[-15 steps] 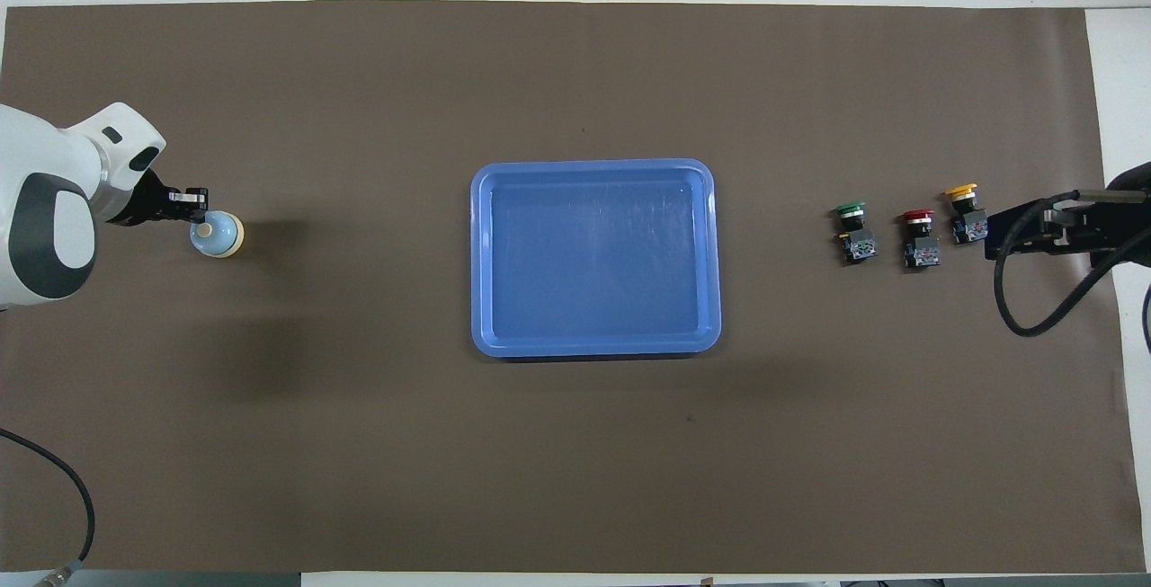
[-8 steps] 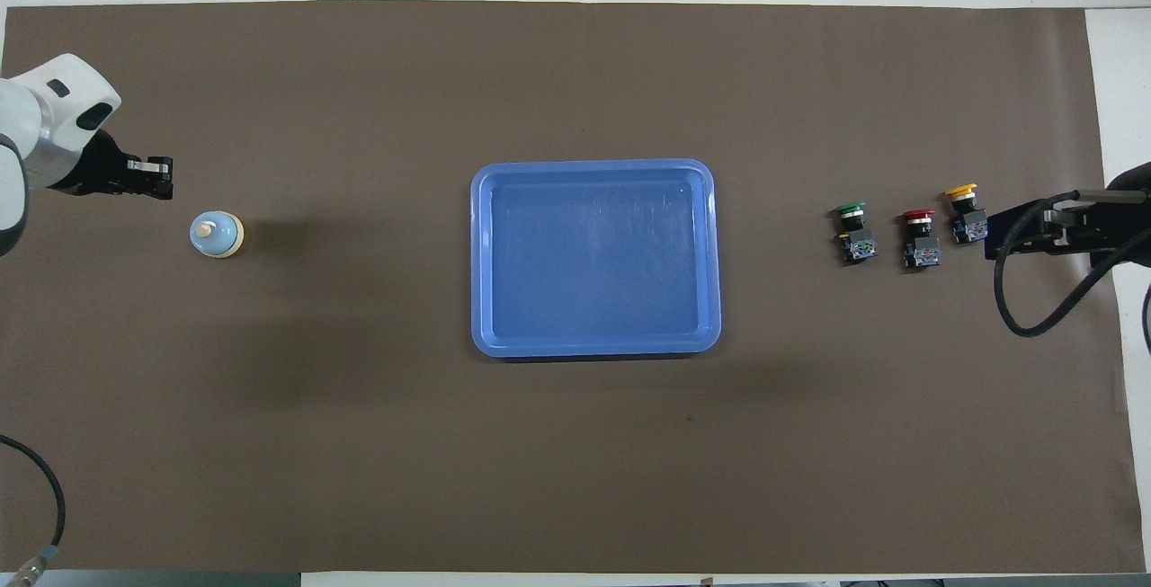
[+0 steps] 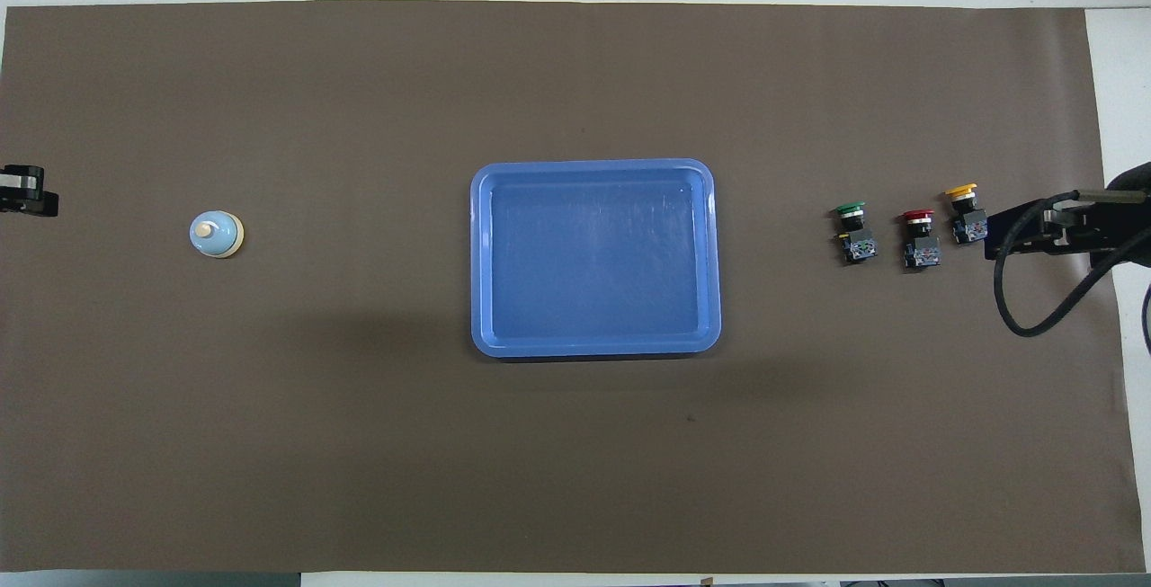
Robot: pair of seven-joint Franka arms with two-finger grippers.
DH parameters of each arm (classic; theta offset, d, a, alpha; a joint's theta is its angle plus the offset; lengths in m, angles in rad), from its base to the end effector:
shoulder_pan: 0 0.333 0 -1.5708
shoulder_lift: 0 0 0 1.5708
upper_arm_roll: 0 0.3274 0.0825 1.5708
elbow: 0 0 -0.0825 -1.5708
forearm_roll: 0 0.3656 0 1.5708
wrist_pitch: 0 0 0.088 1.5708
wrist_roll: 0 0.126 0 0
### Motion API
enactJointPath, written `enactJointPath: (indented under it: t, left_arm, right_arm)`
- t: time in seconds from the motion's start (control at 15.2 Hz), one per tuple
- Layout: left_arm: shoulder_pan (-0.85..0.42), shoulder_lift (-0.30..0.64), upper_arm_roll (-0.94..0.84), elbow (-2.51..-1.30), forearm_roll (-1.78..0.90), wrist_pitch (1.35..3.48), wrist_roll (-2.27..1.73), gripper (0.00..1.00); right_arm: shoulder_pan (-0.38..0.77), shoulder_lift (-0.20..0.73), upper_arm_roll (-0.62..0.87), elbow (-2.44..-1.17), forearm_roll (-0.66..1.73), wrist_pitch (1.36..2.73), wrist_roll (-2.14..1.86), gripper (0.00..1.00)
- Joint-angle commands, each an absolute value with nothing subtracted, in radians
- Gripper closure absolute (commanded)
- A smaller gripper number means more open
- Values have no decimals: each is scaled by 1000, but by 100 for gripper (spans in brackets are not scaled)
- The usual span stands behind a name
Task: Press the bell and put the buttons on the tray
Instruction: 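Raise the left gripper off the bell and withdraw it to rest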
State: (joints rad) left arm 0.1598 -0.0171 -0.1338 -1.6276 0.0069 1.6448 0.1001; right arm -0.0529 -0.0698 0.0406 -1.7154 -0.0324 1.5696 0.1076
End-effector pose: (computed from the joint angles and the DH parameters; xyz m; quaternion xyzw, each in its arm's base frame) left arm 0.5376 0.0142 0.6067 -0.9991 0.0372 -0.0167 0.0057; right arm 0.5083 -0.0097 0.5880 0.9974 -0.0594 -0.0371 0.0194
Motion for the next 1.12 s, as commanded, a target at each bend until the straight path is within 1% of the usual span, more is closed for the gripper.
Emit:
enactJointPath:
  t: [0.0,0.07,0.13,0.2,1.05]
  left_arm:
    - [135,-43,-127,-1649,-2,1609,101,100]
    - [130,-46,-127,-1660,-2,1618,101,73]
    - [132,-55,-126,-1675,-2,1627,104,26]
    - [132,-57,-126,-1677,-2,1637,107,0]
    - [138,-58,-124,-1675,0,1629,107,0]
  right_arm:
    - [-61,-78,46,-1713,-15,1557,121,0]
    - [-61,-78,46,-1715,-15,1557,121,0]
    - [-61,-78,46,-1715,-15,1557,121,0]
    - [-61,-78,46,-1715,-15,1557,121,0]
    - [-61,-78,46,-1715,-15,1557,121,0]
